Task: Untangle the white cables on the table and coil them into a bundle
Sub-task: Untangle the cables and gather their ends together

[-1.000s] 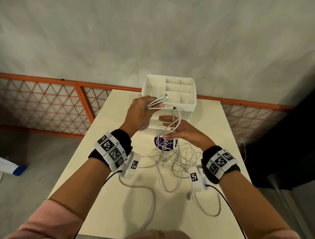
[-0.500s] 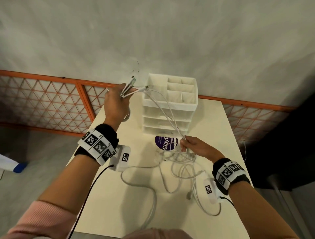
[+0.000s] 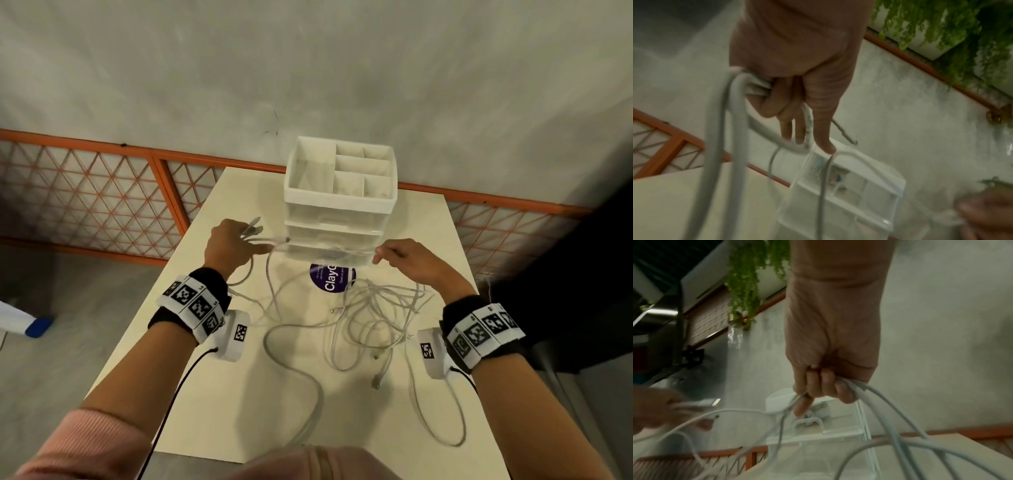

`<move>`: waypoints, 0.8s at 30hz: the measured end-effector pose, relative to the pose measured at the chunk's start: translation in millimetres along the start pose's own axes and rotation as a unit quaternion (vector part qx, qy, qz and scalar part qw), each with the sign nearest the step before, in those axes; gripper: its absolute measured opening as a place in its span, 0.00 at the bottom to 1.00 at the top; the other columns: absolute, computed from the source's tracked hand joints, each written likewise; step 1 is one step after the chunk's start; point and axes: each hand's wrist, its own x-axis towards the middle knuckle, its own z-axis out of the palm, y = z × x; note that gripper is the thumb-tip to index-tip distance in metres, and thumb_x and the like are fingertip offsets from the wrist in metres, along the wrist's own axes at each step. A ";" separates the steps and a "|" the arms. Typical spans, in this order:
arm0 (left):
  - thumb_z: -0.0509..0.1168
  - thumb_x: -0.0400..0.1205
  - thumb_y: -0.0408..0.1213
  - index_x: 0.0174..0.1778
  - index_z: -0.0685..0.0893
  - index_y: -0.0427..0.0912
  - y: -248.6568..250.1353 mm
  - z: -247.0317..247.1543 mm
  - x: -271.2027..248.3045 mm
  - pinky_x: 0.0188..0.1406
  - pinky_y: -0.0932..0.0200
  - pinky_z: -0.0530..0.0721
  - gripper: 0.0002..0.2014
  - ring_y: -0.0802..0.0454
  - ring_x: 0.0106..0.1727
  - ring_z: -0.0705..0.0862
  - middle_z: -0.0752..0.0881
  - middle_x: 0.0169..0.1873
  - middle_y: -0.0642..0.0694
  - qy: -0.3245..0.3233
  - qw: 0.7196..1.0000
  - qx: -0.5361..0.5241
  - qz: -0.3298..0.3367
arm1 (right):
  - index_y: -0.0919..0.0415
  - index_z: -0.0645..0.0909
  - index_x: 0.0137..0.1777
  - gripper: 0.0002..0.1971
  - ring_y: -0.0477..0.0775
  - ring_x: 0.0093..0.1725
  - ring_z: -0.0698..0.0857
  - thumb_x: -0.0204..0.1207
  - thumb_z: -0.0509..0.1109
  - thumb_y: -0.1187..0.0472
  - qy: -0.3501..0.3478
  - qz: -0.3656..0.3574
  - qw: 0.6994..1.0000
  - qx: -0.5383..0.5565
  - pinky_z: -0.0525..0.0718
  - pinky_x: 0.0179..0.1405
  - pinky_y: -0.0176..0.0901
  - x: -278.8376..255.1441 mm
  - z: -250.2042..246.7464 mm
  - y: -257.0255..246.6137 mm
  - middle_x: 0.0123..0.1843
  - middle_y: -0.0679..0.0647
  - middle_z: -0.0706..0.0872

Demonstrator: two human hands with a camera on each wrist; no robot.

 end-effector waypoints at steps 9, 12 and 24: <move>0.52 0.85 0.55 0.37 0.88 0.38 68.4 21.6 -50.4 0.18 0.66 0.65 0.28 0.63 0.14 0.68 0.82 0.27 0.57 -0.052 0.962 -0.239 0.123 | 0.60 0.89 0.47 0.15 0.42 0.25 0.70 0.83 0.62 0.54 -0.098 -0.035 0.994 -0.033 0.68 0.29 0.34 4.4 14.8 -41.3 0.25 0.42 0.80; 0.63 0.83 0.43 0.46 0.85 0.33 80.0 33.7 -65.8 0.21 0.75 0.68 0.15 0.68 0.18 0.74 0.79 0.19 0.59 -0.159 0.947 -0.220 0.174 | 0.55 0.88 0.47 0.13 0.52 0.37 0.80 0.83 0.62 0.53 -0.102 -0.073 0.992 0.001 0.76 0.41 0.45 7.8 13.0 -58.2 0.39 0.57 0.88; 0.64 0.82 0.40 0.36 0.83 0.41 53.7 20.3 -29.6 0.33 0.76 0.72 0.11 0.70 0.28 0.78 0.78 0.25 0.56 -0.075 0.956 -0.077 0.275 | 0.64 0.74 0.43 0.10 0.47 0.27 0.75 0.78 0.69 0.58 -0.072 0.000 0.986 0.148 0.73 0.34 0.39 -3.4 21.1 -4.7 0.29 0.53 0.78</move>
